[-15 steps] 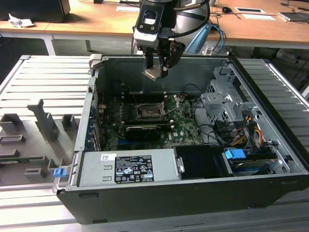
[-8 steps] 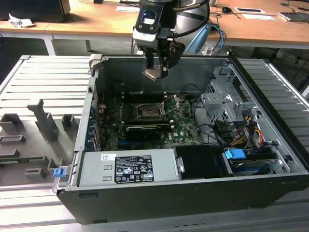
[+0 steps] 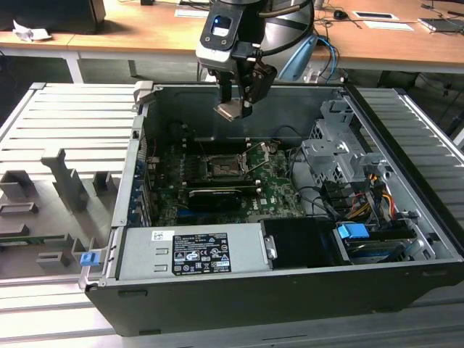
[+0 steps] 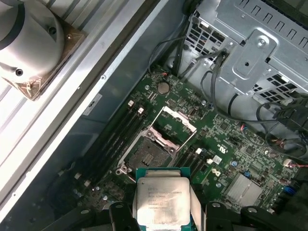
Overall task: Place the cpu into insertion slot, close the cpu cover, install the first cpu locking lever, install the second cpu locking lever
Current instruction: 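Place the cpu into insertion slot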
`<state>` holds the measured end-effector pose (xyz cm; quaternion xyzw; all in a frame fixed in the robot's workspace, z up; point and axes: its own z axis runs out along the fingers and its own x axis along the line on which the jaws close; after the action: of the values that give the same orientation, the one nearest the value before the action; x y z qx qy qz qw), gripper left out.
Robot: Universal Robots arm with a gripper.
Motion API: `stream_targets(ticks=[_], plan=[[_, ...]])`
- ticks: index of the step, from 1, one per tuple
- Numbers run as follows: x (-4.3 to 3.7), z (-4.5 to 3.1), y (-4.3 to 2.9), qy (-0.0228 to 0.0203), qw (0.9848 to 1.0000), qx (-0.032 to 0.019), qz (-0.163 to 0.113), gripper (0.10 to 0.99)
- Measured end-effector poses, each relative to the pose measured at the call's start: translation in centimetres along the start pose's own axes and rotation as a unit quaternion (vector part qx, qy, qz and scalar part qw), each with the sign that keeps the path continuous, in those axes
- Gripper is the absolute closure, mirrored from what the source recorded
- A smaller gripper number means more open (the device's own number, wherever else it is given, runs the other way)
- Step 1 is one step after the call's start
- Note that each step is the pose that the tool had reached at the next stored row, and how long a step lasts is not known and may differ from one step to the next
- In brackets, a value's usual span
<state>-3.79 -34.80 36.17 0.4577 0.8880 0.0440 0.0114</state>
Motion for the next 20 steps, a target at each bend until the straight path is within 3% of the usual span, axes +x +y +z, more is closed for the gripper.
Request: stream_targets(ticks=[13,20], plan=[[0.00,0.03,0.00,-0.0035,0.9992,-0.0008,0.039,0.557],[0.00,0.07,-0.01,-0.0058,0.9978,-0.0013,0.065,0.557]])
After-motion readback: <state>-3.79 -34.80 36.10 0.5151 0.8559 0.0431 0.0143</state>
